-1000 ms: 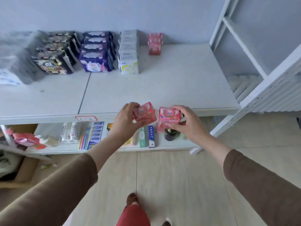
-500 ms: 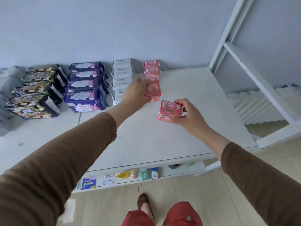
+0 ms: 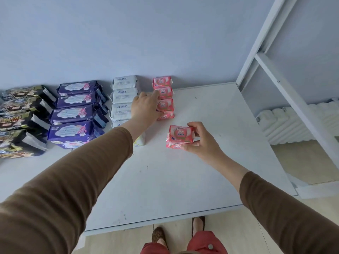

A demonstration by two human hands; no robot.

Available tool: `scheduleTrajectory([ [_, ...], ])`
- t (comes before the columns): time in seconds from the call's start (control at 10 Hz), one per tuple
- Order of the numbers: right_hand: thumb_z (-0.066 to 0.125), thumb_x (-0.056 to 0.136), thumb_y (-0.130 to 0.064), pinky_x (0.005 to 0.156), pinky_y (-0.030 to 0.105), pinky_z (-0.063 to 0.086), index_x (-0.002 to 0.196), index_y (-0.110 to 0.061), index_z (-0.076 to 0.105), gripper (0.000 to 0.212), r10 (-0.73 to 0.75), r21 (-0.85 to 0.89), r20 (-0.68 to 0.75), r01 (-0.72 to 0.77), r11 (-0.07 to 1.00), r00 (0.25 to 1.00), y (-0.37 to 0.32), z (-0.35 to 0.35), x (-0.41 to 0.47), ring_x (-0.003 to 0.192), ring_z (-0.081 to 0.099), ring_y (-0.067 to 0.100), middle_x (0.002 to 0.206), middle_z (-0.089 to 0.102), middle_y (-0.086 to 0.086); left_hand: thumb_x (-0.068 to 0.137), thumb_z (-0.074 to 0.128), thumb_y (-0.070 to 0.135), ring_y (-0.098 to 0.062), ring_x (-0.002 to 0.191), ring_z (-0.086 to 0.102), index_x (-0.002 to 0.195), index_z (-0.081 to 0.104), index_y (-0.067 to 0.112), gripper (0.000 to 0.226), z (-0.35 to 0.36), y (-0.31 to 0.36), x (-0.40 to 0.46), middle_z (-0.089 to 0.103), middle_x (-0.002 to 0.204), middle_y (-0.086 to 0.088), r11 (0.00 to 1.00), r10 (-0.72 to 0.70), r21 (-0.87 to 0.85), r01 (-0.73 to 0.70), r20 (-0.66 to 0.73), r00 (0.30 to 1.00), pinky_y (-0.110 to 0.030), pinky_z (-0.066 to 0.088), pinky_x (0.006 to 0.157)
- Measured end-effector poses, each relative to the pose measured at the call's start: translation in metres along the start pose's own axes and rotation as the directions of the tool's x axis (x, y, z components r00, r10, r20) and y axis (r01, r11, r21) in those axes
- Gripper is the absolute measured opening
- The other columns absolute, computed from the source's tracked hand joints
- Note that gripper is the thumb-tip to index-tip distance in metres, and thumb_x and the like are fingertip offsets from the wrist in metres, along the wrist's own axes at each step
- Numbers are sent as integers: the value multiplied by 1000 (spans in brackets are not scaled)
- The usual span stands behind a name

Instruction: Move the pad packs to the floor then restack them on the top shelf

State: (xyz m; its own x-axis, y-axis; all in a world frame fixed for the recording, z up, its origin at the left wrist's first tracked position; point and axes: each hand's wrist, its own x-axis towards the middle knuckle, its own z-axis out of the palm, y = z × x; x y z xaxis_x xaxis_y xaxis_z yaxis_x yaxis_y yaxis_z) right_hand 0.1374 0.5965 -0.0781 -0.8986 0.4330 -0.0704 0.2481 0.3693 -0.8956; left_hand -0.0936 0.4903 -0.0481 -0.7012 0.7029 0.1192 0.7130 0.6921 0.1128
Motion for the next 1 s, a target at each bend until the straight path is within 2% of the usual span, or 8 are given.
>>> scheduleTrajectory([
  [0.1, 81, 75, -21, 89, 41, 56, 125, -24, 47, 60, -32, -4, 31, 32, 999, 999, 3, 1, 11, 108, 59, 14, 113, 62, -6, 73, 75, 43, -28, 110, 52, 111, 51, 23, 49, 4, 3, 5, 66, 104, 0, 999, 9, 37, -9, 8, 1000, -39, 36, 85],
  [0.3, 81, 78, -21, 91, 41, 54, 132, -23, 44, 65, -31, -6, 43, 31, 999, 999, 4, 6, 27, 114, 56, 14, 120, 60, -6, 75, 69, 50, -26, 116, 47, 119, 54, 27, 52, -1, 5, 2, 61, 115, 2, 998, 12, 68, -16, 58, 998, -39, 34, 93],
  [0.4, 82, 77, -15, 89, 43, 54, 127, -19, 47, 60, -25, 14, 43, 25, 1000, 999, 1, 12, 38, 108, 60, 16, 114, 63, -5, 77, 72, 50, -24, 123, 44, 132, 52, 31, 61, -15, -2, -9, 53, 129, 2, 998, 37, 52, -40, 67, 997, -41, 34, 99],
  [0.5, 83, 76, -15, 84, 41, 56, 125, -18, 50, 60, -13, 34, 42, 12, 999, 999, -1, 20, 51, 97, 66, 16, 107, 65, -9, 81, 70, 43, -24, 121, 44, 134, 52, 30, 58, -32, -11, -29, 54, 128, 1, 1000, 27, -1, -27, 7, 1000, -40, 34, 98],
  [0.7, 85, 73, -29, 74, 27, 53, 121, -26, 52, 58, 33, 55, -48, -31, 998, 998, -7, 35, 65, 89, 67, 9, 106, 66, -11, 86, 64, 41, -24, 112, 49, 124, 59, 28, 41, -49, -26, -73, 59, 117, 4, 999, 22, -43, -25, -74, 997, -38, 36, 95],
  [0.8, 85, 74, -34, 66, 8, 44, 120, -30, 50, 58, 58, 35, -82, -55, 998, 995, -12, 38, 66, 92, 64, 1, 105, 64, -18, 86, 64, 42, -23, 111, 50, 122, 61, 29, 39, -51, -32, -88, 60, 118, 5, 997, 23, -69, -29, -87, 996, -38, 38, 95],
  [0.9, 83, 77, -31, 64, 0, 39, 135, -24, 45, 70, 81, 18, -93, -79, 997, 992, -13, 41, 66, 95, 62, 0, 111, 61, -19, 86, 64, 42, -22, 111, 50, 121, 61, 29, 38, -53, -37, -101, 60, 116, 6, 994, 30, -101, -41, -112, 993, -38, 40, 93],
  [1.0, 83, 78, -25, 87, 16, 41, 146, -15, 37, 83, 79, -10, -162, -81, 997, 984, -20, 44, 55, 116, 55, 14, 133, 56, 1, 86, 65, 42, -22, 109, 50, 121, 60, 30, 37, -53, -40, -113, 60, 114, 6, 994, 42, -97, -53, -107, 993, -38, 42, 91],
])
